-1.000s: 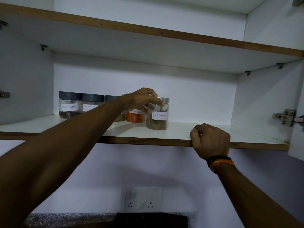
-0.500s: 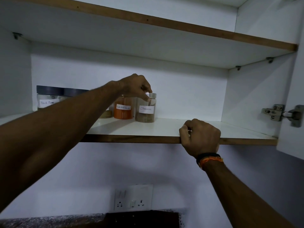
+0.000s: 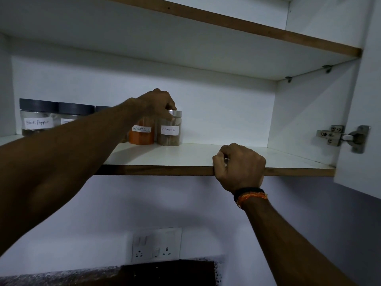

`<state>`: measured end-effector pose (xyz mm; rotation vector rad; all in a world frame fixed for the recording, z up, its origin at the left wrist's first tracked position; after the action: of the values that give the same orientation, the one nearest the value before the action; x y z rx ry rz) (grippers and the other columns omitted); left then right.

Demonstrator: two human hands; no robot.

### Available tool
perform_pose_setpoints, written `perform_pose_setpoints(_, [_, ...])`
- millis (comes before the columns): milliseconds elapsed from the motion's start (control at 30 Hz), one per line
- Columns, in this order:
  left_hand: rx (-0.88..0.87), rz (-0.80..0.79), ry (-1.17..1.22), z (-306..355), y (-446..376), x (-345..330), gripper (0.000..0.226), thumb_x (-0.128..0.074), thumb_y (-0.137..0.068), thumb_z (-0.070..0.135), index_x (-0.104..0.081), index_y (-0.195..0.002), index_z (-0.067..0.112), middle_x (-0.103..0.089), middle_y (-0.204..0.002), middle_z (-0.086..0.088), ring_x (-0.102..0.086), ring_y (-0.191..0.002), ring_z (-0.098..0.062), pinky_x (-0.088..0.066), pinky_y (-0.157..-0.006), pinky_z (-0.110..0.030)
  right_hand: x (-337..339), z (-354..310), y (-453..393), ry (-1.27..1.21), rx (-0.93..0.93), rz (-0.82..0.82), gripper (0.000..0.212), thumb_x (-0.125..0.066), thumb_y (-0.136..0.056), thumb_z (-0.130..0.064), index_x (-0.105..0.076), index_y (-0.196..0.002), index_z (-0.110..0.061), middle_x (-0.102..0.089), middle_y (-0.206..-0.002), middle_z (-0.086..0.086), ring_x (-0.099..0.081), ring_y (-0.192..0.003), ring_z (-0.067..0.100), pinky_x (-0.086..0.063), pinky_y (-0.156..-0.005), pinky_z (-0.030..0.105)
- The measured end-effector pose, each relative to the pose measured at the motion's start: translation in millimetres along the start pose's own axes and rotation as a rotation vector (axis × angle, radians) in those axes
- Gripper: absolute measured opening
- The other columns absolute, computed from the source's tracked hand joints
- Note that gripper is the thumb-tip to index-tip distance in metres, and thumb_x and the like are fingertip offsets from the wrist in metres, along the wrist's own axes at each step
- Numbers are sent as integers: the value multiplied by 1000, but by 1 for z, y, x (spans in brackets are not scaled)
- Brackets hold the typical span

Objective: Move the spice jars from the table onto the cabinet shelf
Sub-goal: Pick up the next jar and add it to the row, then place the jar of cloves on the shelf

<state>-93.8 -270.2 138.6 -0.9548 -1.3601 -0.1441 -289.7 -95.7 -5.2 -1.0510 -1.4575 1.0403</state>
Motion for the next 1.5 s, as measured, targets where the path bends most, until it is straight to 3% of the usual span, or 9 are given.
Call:
perform_pose_setpoints(167, [20,-5,33,-3,2,-1,34,-69,-91,24,-71,-122,10,-73,-118,-10,-67,-102,-25,-54,-87,-37,-1,0,0,-6,3,5,35,-46,-80,-35,-67,-61,-16,-59,-52,-1,-52,-47,20,-44,-50,26])
perform_pose_setpoints(367, [67,102,148,5,21,15,64,-73,-89,31,-48,-145,13,-45,-154,-8,-43,-140,-29,-37,-112,-45,1,-1,-1,11,-15,-30,33,-45,-80,-35,-66,-61,-17,-58,-53,-3,-51,-48,19,-43,-50,27])
perform_pose_setpoints(533, [-5,97,266,35,59,21,57,-74,-88,34,-55,-138,16,-54,-146,-4,-53,-129,-23,-46,-97,-33,2,-2,1,64,-27,-93,31,-44,-83,-31,-62,-64,-15,-55,-57,0,-49,-52,21,-40,-50,28])
perform_pose_setpoints(900, [-75,72,389,110,164,-19,56,-71,-90,36,-53,-139,17,-53,-145,-2,-50,-130,-19,-39,-100,-26,20,-25,35,171,0,-161,47,-27,-105,-31,-64,-84,-10,-64,-76,8,-58,-73,30,-41,-78,43])
perform_pose_setpoints(1000, [-103,169,363,127,186,-25,58,-72,-90,31,-52,-141,12,-46,-151,-9,-42,-138,-22,-29,-107,-24,29,-25,48,97,17,-226,43,-31,-104,-34,-65,-113,-10,-68,-106,10,-60,-104,30,-37,-104,45])
perform_pose_setpoints(1067, [-134,242,345,141,205,-29,57,-71,-90,29,-52,-140,10,-42,-154,-13,-36,-144,-25,-28,-117,-34,36,-28,65,89,-2,-274,46,-42,-102,-34,-52,-139,-9,-56,-137,12,-46,-133,31,-26,-117,48])
perform_pose_setpoints(1167, [-149,359,364,158,239,-44,52,-70,-89,25,-56,-136,7,-44,-151,-17,-37,-143,-31,-32,-118,-46,46,-37,93,-43,-104,-315,64,-54,-95,-27,-33,-153,-11,-27,-161,12,-25,-148,31,-32,-112,46])
perform_pose_setpoints(1333, [-65,366,498,181,305,-109,43,-70,-89,19,-62,-128,2,-53,-141,-20,-42,-137,-36,-32,-116,-45,57,-55,184,-217,-242,-511,53,-56,-93,-18,-47,-145,-12,-42,-150,14,-43,-134,31,-38,-108,44])
perform_pose_setpoints(1500, [23,17,635,202,361,-195,39,-72,-88,14,-64,-125,3,-63,-126,-16,-53,-123,-31,-34,-107,-32,63,-59,295,-211,-360,-838,30,-56,-87,-7,-70,-113,-5,-65,-120,17,-60,-109,33,-50,-93,40])
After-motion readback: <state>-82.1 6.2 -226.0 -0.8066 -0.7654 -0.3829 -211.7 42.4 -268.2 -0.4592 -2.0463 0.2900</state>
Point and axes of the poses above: each hand's wrist, its own y-axis away from the middle knuckle, its own x-axis out of the back of the hand, z = x × y, the point moved 3 cm from there along -y, towards the middle knuckle
